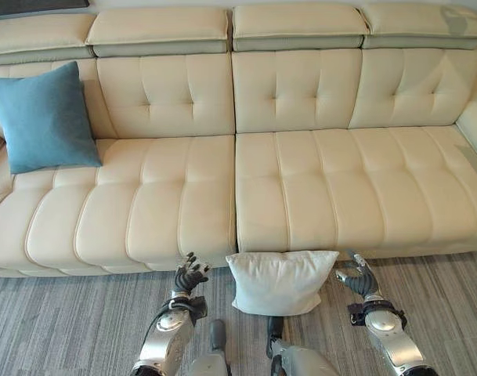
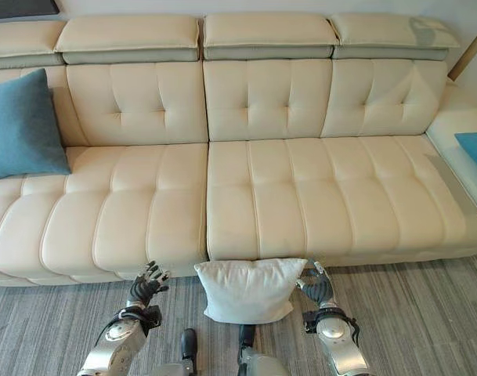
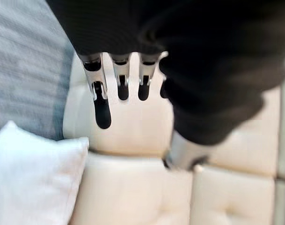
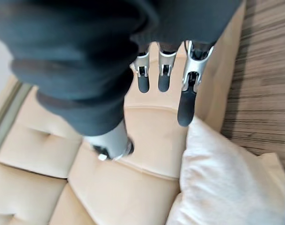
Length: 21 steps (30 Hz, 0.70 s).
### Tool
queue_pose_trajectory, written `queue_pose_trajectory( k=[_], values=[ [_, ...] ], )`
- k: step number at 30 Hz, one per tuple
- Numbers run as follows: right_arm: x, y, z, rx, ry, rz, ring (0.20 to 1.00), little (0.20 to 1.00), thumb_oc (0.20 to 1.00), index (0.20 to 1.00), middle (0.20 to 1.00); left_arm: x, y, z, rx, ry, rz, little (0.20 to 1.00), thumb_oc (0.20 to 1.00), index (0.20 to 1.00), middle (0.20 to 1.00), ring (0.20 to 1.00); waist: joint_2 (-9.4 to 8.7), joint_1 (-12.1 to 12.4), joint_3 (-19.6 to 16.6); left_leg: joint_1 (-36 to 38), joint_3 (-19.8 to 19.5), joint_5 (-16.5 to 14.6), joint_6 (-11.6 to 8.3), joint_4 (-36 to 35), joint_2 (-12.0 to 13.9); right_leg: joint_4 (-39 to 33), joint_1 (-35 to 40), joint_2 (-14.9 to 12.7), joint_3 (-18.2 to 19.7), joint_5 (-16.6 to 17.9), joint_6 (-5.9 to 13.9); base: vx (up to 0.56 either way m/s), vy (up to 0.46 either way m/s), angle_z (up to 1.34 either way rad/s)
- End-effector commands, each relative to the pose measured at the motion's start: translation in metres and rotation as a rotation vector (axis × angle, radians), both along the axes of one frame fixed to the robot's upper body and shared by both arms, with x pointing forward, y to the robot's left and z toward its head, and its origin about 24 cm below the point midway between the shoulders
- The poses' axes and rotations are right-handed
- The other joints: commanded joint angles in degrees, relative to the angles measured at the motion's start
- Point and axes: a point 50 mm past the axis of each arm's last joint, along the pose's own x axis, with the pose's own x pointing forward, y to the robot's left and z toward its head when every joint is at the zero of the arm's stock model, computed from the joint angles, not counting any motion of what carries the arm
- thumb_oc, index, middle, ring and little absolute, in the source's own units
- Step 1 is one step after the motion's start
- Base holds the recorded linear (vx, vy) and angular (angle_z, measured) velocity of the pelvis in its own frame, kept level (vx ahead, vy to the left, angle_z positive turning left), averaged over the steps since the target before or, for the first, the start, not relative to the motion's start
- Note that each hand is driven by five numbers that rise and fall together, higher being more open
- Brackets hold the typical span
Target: Pick up all the scattered cushions and arrange them neatly on the sofa.
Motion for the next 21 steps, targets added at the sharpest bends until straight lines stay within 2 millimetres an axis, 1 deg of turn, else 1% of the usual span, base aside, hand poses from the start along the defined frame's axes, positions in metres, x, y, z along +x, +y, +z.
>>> queue_pose_trajectory(
  k=[1, 2, 3, 4, 5, 7, 8, 10, 11, 12, 13, 15, 16, 17, 18, 19, 20, 21],
  values=[
    [0.009, -0.006, 0.008, -0.002, -0.044, -0.054, 1.0, 1.0, 1.0, 1.0, 1.0, 0.001, 0.017, 0.007, 0.09, -0.023, 0.007, 1.0, 1.0, 1.0, 1.0, 1.0, -0.39, -0.19, -1.15, 3.79, 0.12, -3.26, -2.09, -0.01, 0.16, 0.51, 6.93, -3.15, 0.37, -10.55, 3.11, -0.01, 0.076, 0.06],
    [0.001, -0.011, -0.004, -0.015, 0.026, -0.077, 1.0, 1.0, 1.0, 1.0, 1.0, -0.005, 0.023, -0.002, 0.105, 0.028, 0.013, 1.0, 1.0, 1.0, 1.0, 1.0, -0.47, -0.1, -1.3, 3.9, 0.22, -3.62, -1.87, -0.01, 0.0, 0.07, 7.16, -3.29, 0.5, -10.17, 3.25, -0.02, 0.073, 0.07],
    [-0.003, -0.013, -0.009, -0.008, 0.054, -0.097, 1.0, 1.0, 1.0, 1.0, 1.0, -0.007, 0.027, -0.005, 0.112, 0.05, 0.021, 1.0, 1.0, 1.0, 1.0, 1.0, -0.54, -0.02, -1.27, 3.81, 0.28, -3.71, -1.75, -0.01, -0.08, 0.07, 6.94, -3.4, 0.66, -9.99, 3.4, -0.04, 0.068, 0.04],
    [-0.004, -0.015, -0.013, -0.017, 0.081, -0.104, 1.0, 1.0, 1.0, 1.0, 1.0, -0.008, 0.03, -0.008, 0.121, 0.071, 0.022, 1.0, 1.0, 1.0, 1.0, 1.0, -0.62, 0.04, -1.2, 3.53, 0.36, -3.79, -1.61, -0.01, -0.13, 0.07, 6.57, -3.49, 0.71, -9.81, 3.53, -0.03, 0.032, 0.03],
    [-0.004, -0.015, -0.013, -0.017, 0.08, -0.104, 1.0, 1.0, 1.0, 1.0, 1.0, -0.008, 0.03, -0.008, 0.121, 0.071, 0.022, 1.0, 1.0, 1.0, 1.0, 1.0, -0.62, 0.05, -1.21, 3.49, 0.38, -3.79, -1.61, -0.01, -0.13, 0.07, 6.53, -3.49, 0.73, -9.81, 3.53, -0.04, 0.024, 0.0],
    [-0.002, -0.019, -0.017, -0.034, 0.11, -0.121, 1.0, 1.0, 1.0, 1.0, 1.0, -0.007, 0.036, -0.014, 0.154, 0.117, 0.011, 1.0, 1.0, 1.0, 1.0, 1.0, -0.71, 0.16, -0.2, 2.2, 0.43, -3.43, -1.54, -0.01, -0.21, 0.07, 5.17, -3.59, 0.86, -9.16, 3.67, -0.14, 0.025, -0.01],
    [0.011, -0.022, -0.012, -0.059, 0.097, -0.125, 1.0, 1.0, 1.0, 1.0, 1.0, 0.003, 0.038, -0.013, 0.179, 0.122, 0.006, 1.0, 1.0, 1.0, 1.0, 1.0, -0.57, 0.2, 1.81, -0.41, 0.36, -2.61, -1.38, -0.01, -0.35, 0.53, 2.04, -3.76, 1.26, -8.45, 3.7, -0.24, 0.036, -0.05],
    [0.029, -0.021, -0.002, -0.052, 0.054, -0.138, 1.0, 1.0, 1.0, 1.0, 1.0, 0.014, 0.04, -0.013, 0.203, 0.136, 0.016, 1.0, 1.0, 1.0, 1.0, 1.0, -0.15, 0.07, 4.82, -3.76, 0.53, -1.55, -1.01, 1.1, -0.6, 3.9, -2.82, -4.13, 2.22, -8.49, 3.35, -0.25, 0.028, -0.11],
    [0.04, -0.021, 0.003, -0.052, 0.033, -0.145, 1.0, 1.0, 1.0, 1.0, 1.0, 0.024, 0.04, -0.009, 0.211, 0.126, 0.023, 1.0, 1.0, 1.0, 1.0, 1.0, -0.09, -0.07, 6.24, -7.32, 0.74, -2.08, -0.75, 3.96, -0.72, 6.55, -6.44, -4.52, 2.89, -8.5, 3.1, -0.23, -0.021, -0.21],
    [0.058, -0.018, 0.016, -0.069, -0.012, -0.142, 1.0, 1.0, 1.0, 1.0, 1.0, 0.037, 0.04, -0.003, 0.224, 0.103, 0.035, 1.0, 1.0, 1.0, 1.0, 1.0, -0.12, -0.39, 7.71, -11.65, 1.43, -2.47, -0.33, 6.92, -0.82, 9.82, -11.55, -4.34, 3.77, -8.39, 2.82, -0.15, -0.029, -0.23],
    [0.058, -0.018, 0.016, -0.069, -0.013, -0.142, 1.0, 1.0, 1.0, 1.0, 1.0, 0.038, 0.04, -0.002, 0.224, 0.102, 0.035, 1.0, 1.0, 1.0, 1.0, 1.0, -0.14, -0.35, 7.5, -12.06, 1.48, -2.56, -0.32, 7.17, -0.81, 10.08, -11.99, -4.36, 3.84, -8.47, 2.81, -0.1, -0.036, -0.23],
    [0.079, -0.017, 0.034, -0.099, -0.076, -0.145, 1.0, 1.0, 1.0, 1.0, 1.0, 0.053, 0.041, 0.005, 0.24, 0.093, 0.051, 1.0, 1.0, 1.0, 1.0, 1.0, -0.29, -1.02, 8.38, -17.52, 2.88, -3.4, -0.09, 10.99, -0.46, 13.22, -17.85, -3.98, 4.99, -8.56, 2.82, -0.07, -0.044, -0.34],
    [0.088, -0.014, 0.042, -0.095, -0.11, -0.154, 1.0, 1.0, 1.0, 1.0, 1.0, 0.064, 0.038, 0.012, 0.245, 0.068, 0.054, 1.0, 1.0, 1.0, 1.0, 1.0, -0.32, -1.49, 9.22, -19.99, 3.28, -3.73, -0.12, 12.59, -0.15, 15.08, -20.86, -3.73, 5.49, -8.73, 2.76, -0.09, -0.08, -0.47],
    [0.1, -0.012, 0.055, -0.102, -0.16, -0.173, 1.0, 1.0, 1.0, 1.0, 1.0, 0.079, 0.037, 0.024, 0.266, 0.03, 0.061, 1.0, 1.0, 1.0, 1.0, 1.0, -0.21, -2.01, 9.85, -23.98, 3.9, -4.19, -0.05, 14.88, 0.01, 17.59, -25.46, -3.69, 6.15, -8.97, 2.79, -0.09, -0.077, -0.39],
    [0.105, -0.011, 0.06, -0.108, -0.182, -0.175, 1.0, 1.0, 1.0, 1.0, 1.0, 0.085, 0.034, 0.028, 0.267, 0.017, 0.053, 1.0, 1.0, 1.0, 1.0, 1.0, -0.16, -2.32, 10.15, -26.42, 4.12, -4.58, -0.1, 16.84, 0.55, 18.86, -27.8, -3.71, 6.62, -9.33, 2.59, -0.08, -0.079, -0.36],
    [0.114, -0.007, 0.069, -0.105, -0.214, -0.18, 1.0, 1.0, 1.0, 1.0, 1.0, 0.097, 0.029, 0.036, 0.273, -0.005, 0.052, 1.0, 1.0, 1.0, 1.0, 1.0, -0.11, -2.99, 11.27, -29.01, 4.28, -5.25, -0.04, 18.78, 0.9, 21.3, -30.75, -3.52, 7.13, -9.96, 2.5, -0.07, -0.116, -0.24],
    [0.13, -0.01, 0.091, -0.119, -0.282, -0.216, 1.0, 1.0, 1.0, 1.0, 1.0, 0.119, 0.027, 0.059, 0.313, -0.066, 0.055, 1.0, 1.0, 1.0, 1.0, 1.0, 0.16, -3.84, 12.99, -34.86, 4.11, -6.58, 0.14, 23.35, 1.92, 25.67, -37.29, -3.57, 7.7, -11.05, 2.17, -0.05, -0.098, -0.15],
    [0.131, -0.009, 0.091, -0.119, -0.282, -0.216, 1.0, 1.0, 1.0, 1.0, 1.0, 0.119, 0.027, 0.059, 0.313, -0.066, 0.055, 1.0, 1.0, 1.0, 1.0, 1.0, 0.15, -3.87, 12.65, -35.42, 4.12, -6.49, 0.17, 23.49, 1.9, 25.75, -37.83, -3.6, 7.73, -10.95, 2.16, -0.04, -0.094, -0.1]
  ],
)
